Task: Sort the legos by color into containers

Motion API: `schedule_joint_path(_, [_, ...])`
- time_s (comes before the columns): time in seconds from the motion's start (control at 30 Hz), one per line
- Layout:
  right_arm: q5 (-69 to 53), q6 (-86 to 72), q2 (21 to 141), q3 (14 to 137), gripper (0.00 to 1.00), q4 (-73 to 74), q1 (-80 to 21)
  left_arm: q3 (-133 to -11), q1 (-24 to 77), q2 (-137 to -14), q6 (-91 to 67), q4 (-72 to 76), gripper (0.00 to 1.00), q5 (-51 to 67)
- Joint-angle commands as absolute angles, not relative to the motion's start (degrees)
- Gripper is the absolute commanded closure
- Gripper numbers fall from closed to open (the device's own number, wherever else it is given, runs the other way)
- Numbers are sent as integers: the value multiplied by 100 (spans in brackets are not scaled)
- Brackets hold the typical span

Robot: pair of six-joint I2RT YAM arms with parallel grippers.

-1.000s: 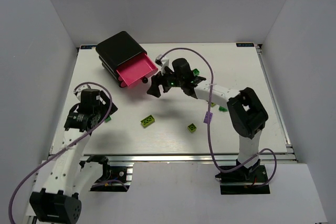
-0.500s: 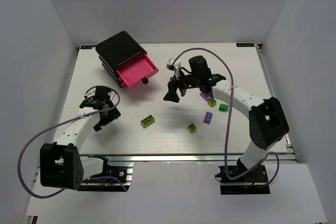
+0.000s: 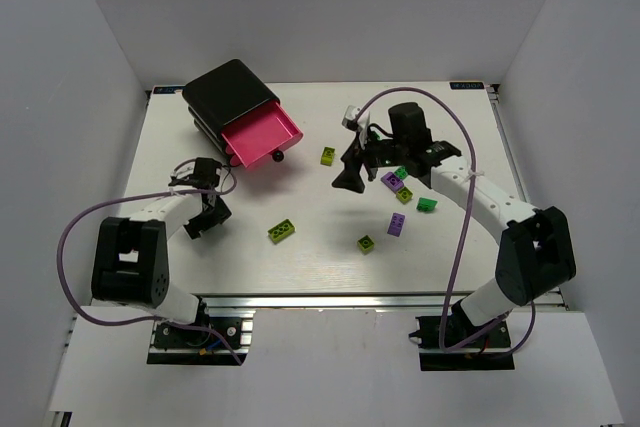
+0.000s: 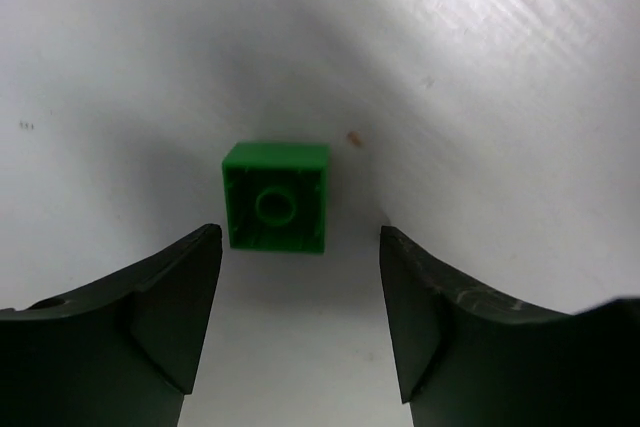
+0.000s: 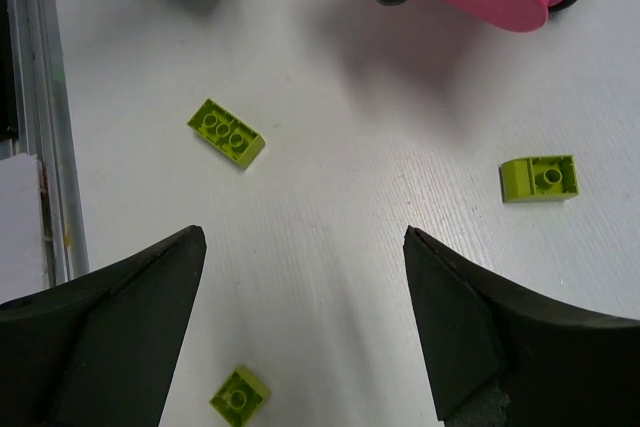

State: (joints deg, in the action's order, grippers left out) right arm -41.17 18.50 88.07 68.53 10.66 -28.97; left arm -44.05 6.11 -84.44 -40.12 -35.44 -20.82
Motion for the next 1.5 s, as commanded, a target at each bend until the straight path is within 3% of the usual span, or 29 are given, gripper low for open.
schedule_joint_path(0.0, [-4272,2021,8535,6733,15,1239,-2769,-4579,562,-8709,-3938,-3340,26,-2390])
schedule_joint_path(0.13, [-4289,2013,8473,6715,14,1248,-2690,-4570,510,-8842,-3841,-3208,28,-2382])
schedule_joint_path(0.3, [-4289,1995,8490,6741,15,1248,-2602,-4676,396,-9043,-3753,-3217,41,-2373])
schedule_joint_path(0.4, [-4280,1986,8499,6767,15,1248,-2584,-4693,396,-8983,-3718,-3226,54,-2312])
schedule_joint_path(0.5, [-4272,2039,8490,6768,16,1309,-2558,-4702,396,-8703,-3683,-3243,74,-2171])
schedule_joint_path(0.53, [-4263,2056,8482,6768,16,1370,-2558,-4720,396,-8579,-3657,-3278,84,-2101])
schedule_joint_path(0.63, [-4219,2136,8464,6733,16,1397,-2540,-4799,474,-7931,-3525,-3252,100,-1811])
schedule_joint_path(0.83, [-4149,2224,8464,6706,17,1468,-2505,-4965,527,-6305,-3234,-2927,100,-485])
schedule_joint_path(0.97, [-4140,2250,8490,6715,17,1485,-2505,-5290,527,-5898,-3243,-2944,100,-9])
schedule_joint_path(1.1, [-4026,2276,8508,6741,16,1538,-2522,-5703,527,-6160,-3374,-2735,100,675])
schedule_joint_path(1.47, [-3306,2075,8271,6706,11,1670,-2435,-7048,756,-8058,-3331,-2039,100,985])
